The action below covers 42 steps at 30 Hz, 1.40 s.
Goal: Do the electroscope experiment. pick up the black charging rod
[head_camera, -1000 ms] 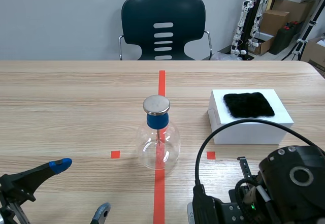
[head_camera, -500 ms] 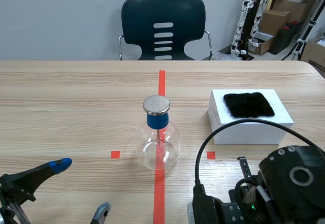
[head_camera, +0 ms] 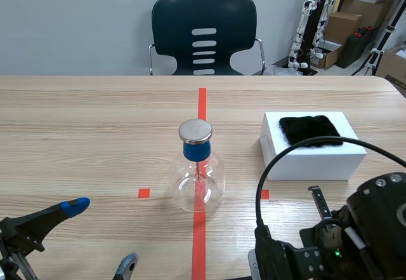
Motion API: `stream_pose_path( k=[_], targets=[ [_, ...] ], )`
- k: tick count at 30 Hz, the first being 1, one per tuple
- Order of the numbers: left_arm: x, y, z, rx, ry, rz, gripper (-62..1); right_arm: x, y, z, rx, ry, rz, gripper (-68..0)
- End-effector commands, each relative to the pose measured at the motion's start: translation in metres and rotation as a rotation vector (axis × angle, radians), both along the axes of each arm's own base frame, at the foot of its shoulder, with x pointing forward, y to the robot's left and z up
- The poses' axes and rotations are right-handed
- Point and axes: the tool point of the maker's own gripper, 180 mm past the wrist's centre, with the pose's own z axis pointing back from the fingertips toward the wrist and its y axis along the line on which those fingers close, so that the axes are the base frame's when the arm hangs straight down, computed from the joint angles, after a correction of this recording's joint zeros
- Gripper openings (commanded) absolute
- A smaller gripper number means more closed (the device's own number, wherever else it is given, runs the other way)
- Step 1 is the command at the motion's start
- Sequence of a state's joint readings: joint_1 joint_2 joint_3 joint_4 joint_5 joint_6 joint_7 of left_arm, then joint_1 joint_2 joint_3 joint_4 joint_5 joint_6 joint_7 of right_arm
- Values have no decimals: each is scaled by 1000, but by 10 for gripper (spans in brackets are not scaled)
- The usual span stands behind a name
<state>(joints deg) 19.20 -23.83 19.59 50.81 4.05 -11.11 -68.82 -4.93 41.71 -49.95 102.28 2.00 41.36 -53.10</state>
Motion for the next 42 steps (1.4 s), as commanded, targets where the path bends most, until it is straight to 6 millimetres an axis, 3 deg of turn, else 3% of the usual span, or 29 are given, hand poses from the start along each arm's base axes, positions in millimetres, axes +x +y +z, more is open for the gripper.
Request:
stream_pose_path(
  k=[1,9,22,34,42],
  targets=[
    [2,0,5,-15,-15,3,14,3,-2,7,4,-19,11,-658],
    [2,0,5,-15,-15,3,14,4,-8,21,40,-69,-33,-658],
    [2,0,5,-15,-15,3,14,31,-56,45,49,-187,-132,-658],
    [2,0,5,-14,-15,3,14,61,-75,98,87,-464,-111,-658],
    [2,0,5,-15,-15,3,14,65,-66,139,139,-659,-77,-658]
  ],
)
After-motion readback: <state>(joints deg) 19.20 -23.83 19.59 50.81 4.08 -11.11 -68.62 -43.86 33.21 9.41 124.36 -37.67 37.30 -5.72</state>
